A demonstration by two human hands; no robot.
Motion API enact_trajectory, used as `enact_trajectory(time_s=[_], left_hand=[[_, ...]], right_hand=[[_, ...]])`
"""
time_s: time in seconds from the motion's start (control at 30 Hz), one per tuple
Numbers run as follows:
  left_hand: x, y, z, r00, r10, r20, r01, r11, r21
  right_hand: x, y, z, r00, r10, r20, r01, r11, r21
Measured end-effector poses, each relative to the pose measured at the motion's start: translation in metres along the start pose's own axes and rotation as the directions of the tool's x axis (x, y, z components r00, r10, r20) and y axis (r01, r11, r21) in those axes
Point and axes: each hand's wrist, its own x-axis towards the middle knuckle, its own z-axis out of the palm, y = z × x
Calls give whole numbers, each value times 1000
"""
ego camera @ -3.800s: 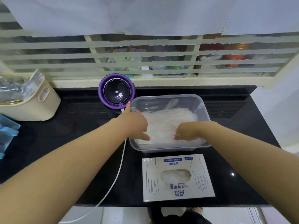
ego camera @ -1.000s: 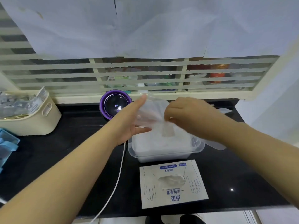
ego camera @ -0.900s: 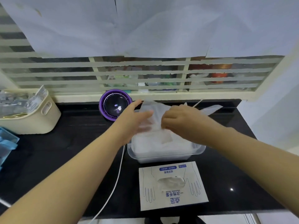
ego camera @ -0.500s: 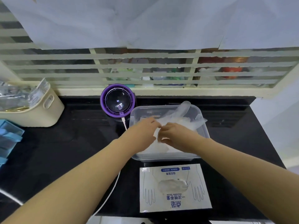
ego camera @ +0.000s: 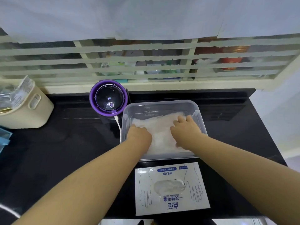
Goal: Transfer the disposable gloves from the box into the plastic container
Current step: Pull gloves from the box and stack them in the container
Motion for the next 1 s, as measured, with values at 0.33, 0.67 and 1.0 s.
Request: enact_trajectory(time_s=[0.33, 0.67, 1.0], left_hand=[[7, 1, 2, 999, -33, 40, 23, 977, 211], [1, -4, 2, 1000, -18, 1, 18, 981, 193], [-4, -8, 5, 999, -5, -37, 11, 984, 177]], right_hand=[[15, 1, -1, 997, 56, -45, -65, 967, -247], [-47, 36, -69, 948, 47, -314, -59, 998, -27], [-28, 0, -35, 891, 58, 450, -453, 68, 889]])
